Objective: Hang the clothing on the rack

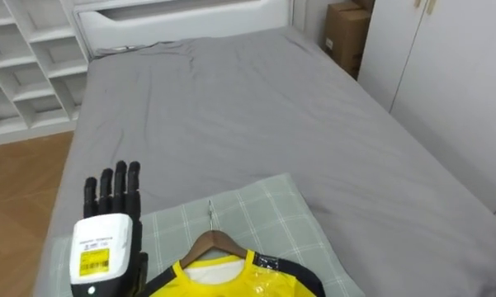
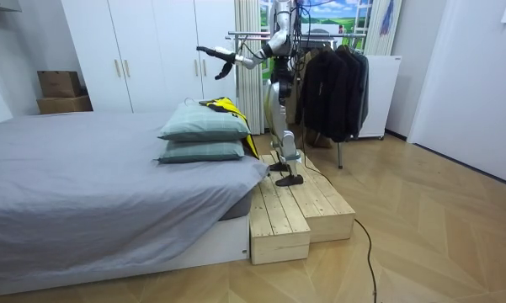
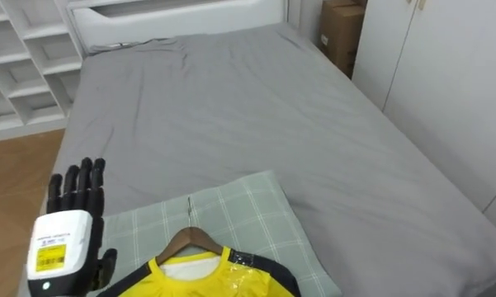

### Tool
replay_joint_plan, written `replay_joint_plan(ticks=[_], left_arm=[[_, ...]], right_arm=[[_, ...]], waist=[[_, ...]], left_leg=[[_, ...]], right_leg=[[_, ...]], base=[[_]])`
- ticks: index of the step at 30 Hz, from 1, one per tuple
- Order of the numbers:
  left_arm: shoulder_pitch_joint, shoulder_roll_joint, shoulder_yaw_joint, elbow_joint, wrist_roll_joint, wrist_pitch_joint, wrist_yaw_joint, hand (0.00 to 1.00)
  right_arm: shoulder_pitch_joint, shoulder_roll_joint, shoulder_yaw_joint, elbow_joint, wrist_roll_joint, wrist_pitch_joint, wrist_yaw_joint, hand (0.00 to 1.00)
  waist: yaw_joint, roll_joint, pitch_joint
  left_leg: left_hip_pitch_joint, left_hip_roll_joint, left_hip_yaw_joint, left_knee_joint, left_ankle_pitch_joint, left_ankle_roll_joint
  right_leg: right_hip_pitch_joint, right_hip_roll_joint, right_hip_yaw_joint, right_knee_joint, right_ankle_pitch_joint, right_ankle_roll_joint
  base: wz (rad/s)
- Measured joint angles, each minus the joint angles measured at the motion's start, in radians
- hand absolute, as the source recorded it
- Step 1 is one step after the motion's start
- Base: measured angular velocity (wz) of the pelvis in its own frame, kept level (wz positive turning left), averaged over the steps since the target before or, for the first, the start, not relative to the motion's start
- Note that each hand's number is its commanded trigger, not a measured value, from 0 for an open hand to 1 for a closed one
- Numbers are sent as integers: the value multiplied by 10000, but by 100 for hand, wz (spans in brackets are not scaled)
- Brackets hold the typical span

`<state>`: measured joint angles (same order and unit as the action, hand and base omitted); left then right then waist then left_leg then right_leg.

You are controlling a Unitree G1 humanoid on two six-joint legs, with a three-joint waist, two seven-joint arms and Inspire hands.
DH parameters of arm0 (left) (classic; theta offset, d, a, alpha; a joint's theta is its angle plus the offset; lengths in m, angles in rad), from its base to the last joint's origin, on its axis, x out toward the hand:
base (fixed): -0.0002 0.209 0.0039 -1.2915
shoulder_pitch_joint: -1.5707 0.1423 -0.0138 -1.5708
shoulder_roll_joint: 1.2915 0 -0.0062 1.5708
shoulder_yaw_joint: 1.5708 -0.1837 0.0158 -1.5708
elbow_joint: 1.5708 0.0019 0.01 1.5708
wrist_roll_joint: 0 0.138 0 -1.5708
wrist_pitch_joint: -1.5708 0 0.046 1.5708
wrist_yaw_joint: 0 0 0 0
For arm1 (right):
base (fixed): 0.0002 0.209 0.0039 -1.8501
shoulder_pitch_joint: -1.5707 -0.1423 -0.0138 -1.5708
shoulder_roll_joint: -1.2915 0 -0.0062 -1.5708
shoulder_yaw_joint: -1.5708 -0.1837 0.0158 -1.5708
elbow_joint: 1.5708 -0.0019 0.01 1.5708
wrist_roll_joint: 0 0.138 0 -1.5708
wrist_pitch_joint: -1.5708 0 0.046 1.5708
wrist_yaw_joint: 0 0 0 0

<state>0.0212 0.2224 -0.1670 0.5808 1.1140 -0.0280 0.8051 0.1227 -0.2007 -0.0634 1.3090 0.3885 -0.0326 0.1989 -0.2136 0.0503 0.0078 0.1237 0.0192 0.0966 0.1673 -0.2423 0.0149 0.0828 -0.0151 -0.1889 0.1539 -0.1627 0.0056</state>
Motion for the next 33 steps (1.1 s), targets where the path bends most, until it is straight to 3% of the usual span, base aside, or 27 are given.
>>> replay_joint_plan(ticks=[7, 18, 29, 33], left_arm=[[-494, -2, -372, 1036, -1, 95, -1096, 0], [-749, -2, -354, 1062, -134, 183, -1416, 0], [-1076, -5, -308, 1146, -2492, 120, -1614, 0], [-1125, -5, -303, 1195, -2588, 119, -1816, 0]], right_arm=[[-94, 6, 21, 14, 88, 21, -80, 0], [-38, 2, -8, 19, 116, 25, -79, 0], [-12, -4, -9, 116, -16, 127, 51, 0], [79, -3, -52, 116, -37, 127, 99, 0]], waist=[[-42, -15, 10], [-130, 15, -13], [-344, -51, -36], [-377, -63, -41]], left_leg=[[14, 3, 100, 7, 0, 0], [37, 12, 164, 0, 0, 0], [229, 25, 410, -43, 0, 0], [249, 20, 431, -45, 0, 0]], right_leg=[[-24, 8, 94, 9, 1, -1], [-26, 19, 114, 5, 5, -6], [39, 54, 385, 15, 21, -31], [53, 49, 402, 19, 31, -40]], base=[[-3], [0], [-6], [-2]])
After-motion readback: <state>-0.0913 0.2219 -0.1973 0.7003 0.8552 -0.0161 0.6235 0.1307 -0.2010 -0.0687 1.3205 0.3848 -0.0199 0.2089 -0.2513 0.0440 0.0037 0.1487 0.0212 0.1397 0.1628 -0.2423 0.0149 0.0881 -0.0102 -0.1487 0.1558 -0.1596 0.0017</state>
